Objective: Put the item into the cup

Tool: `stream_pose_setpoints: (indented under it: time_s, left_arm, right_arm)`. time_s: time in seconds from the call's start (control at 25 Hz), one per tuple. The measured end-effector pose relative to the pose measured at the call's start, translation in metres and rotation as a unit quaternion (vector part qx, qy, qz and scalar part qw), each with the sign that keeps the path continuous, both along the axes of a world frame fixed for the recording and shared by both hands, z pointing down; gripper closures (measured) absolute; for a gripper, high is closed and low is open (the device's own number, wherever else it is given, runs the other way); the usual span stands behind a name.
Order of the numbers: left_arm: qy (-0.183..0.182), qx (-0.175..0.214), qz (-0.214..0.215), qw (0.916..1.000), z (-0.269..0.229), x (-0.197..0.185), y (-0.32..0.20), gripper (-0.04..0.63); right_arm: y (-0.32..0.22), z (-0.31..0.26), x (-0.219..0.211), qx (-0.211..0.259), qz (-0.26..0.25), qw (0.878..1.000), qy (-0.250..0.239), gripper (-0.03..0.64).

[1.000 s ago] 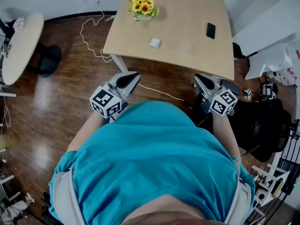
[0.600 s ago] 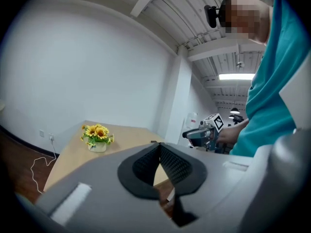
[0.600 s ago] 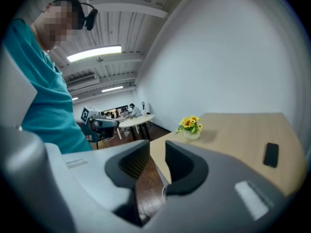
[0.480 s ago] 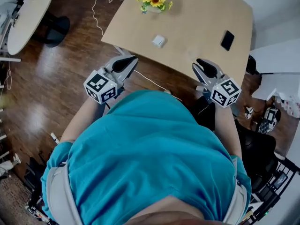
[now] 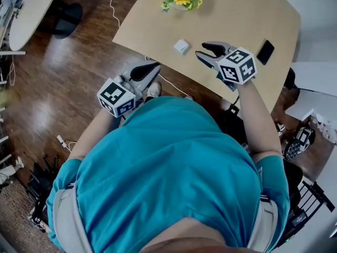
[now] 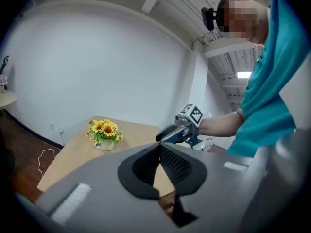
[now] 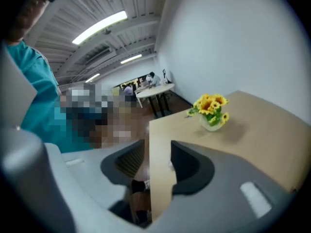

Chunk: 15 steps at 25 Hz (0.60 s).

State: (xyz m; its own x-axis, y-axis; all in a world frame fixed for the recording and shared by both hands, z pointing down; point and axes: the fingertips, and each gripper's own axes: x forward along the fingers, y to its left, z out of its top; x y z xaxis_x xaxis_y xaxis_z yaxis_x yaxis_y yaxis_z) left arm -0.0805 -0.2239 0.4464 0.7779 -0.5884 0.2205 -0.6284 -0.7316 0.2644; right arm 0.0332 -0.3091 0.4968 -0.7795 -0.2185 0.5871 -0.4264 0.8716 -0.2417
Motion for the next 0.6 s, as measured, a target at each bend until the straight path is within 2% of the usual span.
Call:
stream_pose_setpoints:
  time_s: [0.12, 0.2, 0.32, 0.44, 0.6]
  left_arm:
    - [-0.001, -0.007, 0.02, 0.9998, 0.009, -0.011, -0.007, 0.591]
    - [0.006, -0.011, 0.02, 0.9997, 0.013, -0.019, -0.013, 0.591]
    - [0.011, -0.015, 0.023, 0.9996, 0.014, -0.033, -0.022, 0.591]
    - [0.019, -0.026, 0.012, 0.9994, 0.011, -0.045, -0.024, 0.591]
    - [0.024, -0.04, -0.008, 0.9989, 0.016, -0.064, -0.024, 0.591]
  right_arm:
    - [-0.019, 0.038, -0.033, -0.042, -0.027, 0.997, 0.063, 0.41]
    - [-0.033, 0.071, -0.045, -0.061, -0.038, 0.991, 0.112, 0.407]
    - [-0.058, 0.118, -0.049, -0.091, -0.021, 0.981, 0.171, 0.407]
    - [-0.071, 0.158, -0.049, -0.12, -0.006, 0.969, 0.215, 0.407]
    - [-0.074, 0.196, -0.053, -0.147, -0.011, 0.958, 0.247, 0.409]
